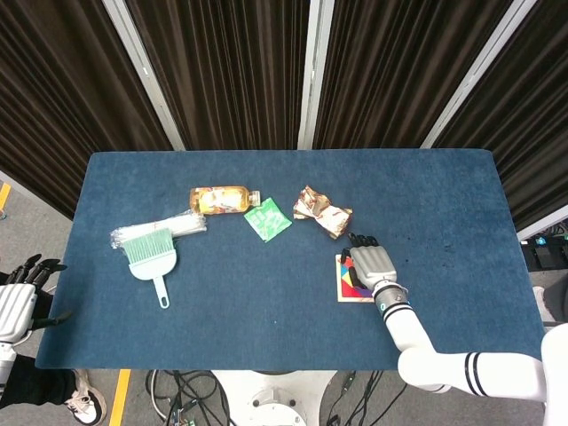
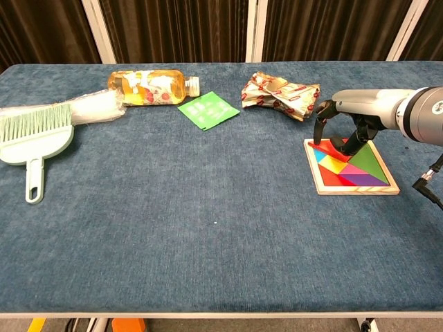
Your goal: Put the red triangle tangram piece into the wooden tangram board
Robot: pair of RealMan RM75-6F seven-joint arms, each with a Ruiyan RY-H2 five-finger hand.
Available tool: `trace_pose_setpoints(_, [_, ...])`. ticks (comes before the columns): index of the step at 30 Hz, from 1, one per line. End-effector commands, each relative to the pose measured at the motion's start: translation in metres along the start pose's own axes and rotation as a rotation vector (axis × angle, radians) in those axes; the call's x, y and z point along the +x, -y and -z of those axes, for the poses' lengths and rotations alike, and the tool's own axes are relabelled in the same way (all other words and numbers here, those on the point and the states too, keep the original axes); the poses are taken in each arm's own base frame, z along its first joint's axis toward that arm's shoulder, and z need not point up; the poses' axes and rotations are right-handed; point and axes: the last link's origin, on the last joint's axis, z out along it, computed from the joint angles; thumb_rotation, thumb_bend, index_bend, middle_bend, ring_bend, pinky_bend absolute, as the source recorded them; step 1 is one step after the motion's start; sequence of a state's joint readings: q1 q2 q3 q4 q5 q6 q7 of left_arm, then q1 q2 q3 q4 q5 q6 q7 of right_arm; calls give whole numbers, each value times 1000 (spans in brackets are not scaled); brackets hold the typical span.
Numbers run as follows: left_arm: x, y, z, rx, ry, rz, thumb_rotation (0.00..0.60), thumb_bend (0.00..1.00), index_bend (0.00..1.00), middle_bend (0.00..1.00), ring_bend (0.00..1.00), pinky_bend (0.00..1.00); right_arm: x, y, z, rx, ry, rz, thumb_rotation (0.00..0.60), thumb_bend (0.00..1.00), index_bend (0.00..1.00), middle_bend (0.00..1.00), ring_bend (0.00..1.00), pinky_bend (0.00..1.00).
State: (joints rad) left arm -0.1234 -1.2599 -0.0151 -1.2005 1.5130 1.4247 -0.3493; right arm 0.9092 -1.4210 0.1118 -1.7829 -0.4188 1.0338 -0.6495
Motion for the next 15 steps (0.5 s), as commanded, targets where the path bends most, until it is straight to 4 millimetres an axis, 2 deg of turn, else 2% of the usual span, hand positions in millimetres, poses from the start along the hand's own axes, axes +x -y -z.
trace_pose_setpoints(1, [0, 0, 0, 1, 0, 1, 600, 30, 249, 170, 68, 171, 0, -1, 0, -7, 2, 2, 600, 571, 376, 0, 0, 0])
trace_pose_setpoints(15, [0, 0, 0, -1, -3, 2, 600, 30, 249, 170, 67, 171, 2, 3, 2, 21, -6, -11, 600, 565, 372, 0, 0, 0])
